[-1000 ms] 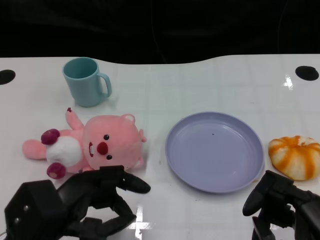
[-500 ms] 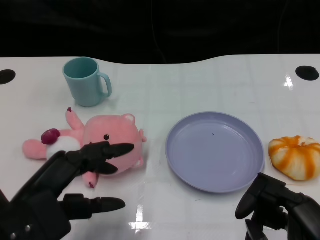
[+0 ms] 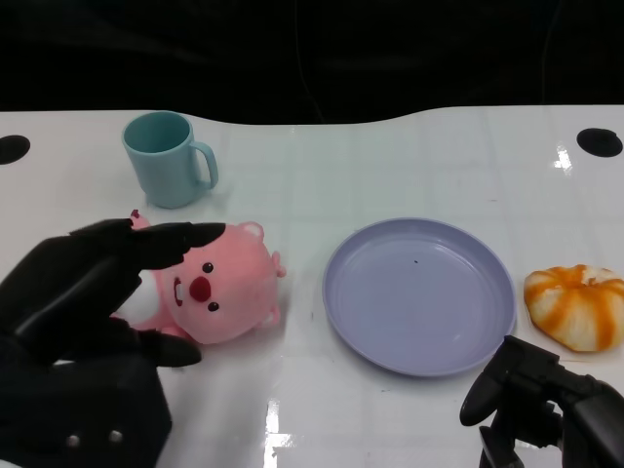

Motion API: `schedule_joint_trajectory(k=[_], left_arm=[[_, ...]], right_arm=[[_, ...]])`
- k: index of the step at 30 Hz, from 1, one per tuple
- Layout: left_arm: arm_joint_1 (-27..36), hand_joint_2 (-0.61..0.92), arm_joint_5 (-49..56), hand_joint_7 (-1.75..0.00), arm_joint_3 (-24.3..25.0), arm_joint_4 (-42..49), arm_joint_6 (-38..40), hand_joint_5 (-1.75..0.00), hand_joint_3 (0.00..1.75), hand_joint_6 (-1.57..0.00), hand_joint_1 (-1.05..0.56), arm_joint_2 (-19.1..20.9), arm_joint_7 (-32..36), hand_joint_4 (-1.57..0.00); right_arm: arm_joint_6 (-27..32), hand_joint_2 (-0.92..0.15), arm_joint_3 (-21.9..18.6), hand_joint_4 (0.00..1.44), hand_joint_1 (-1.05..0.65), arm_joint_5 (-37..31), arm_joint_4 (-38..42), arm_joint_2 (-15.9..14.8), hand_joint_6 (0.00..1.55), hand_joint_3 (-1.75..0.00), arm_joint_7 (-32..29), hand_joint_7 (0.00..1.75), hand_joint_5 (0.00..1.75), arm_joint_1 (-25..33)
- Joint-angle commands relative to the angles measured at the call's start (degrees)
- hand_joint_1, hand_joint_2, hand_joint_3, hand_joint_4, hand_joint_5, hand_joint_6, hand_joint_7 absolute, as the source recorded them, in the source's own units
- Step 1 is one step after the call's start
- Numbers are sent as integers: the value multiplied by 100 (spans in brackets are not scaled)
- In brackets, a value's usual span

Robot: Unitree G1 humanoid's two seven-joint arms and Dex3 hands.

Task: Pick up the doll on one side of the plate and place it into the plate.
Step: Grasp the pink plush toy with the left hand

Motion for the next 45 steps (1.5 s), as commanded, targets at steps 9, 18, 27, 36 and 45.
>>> schedule_joint_trajectory(k=[9, 18, 27, 36, 45], left_arm=[[-693, 88, 2092, 0, -752, 488, 378, -42, 0, -26, -65, 138, 180, -12], [-1522, 82, 3062, 0, -1400, 1523, 984, -41, 0, -18, -63, -29, 64, -10], [-2291, 83, 3193, 0, -1834, 2646, 1412, -42, 0, -15, -67, -159, -217, -6], [-2777, 81, 2946, 0, -2104, 3747, 1481, -40, 0, -17, -64, -303, -131, -8], [-3258, 84, 2625, 0, -2419, 4922, 1300, -16, 0, -18, -64, -475, -2, -18]], right_arm=[[-8, -63, -149, 58, -4, 137, 38, -52, 46, -108, 15, 159, 175, -6], [-94, -64, -212, 59, -4, 142, 54, -56, 47, -107, 32, 159, 175, 32], [-15, -65, -198, 58, -7, 113, 6, -59, 47, -105, 35, 157, 175, 47], [-68, -65, -182, 58, -6, 94, -10, -45, 48, -104, 21, 156, 175, 80], [-17, -64, -184, 58, -7, 93, -47, -54, 48, -104, 24, 156, 175, 93]])
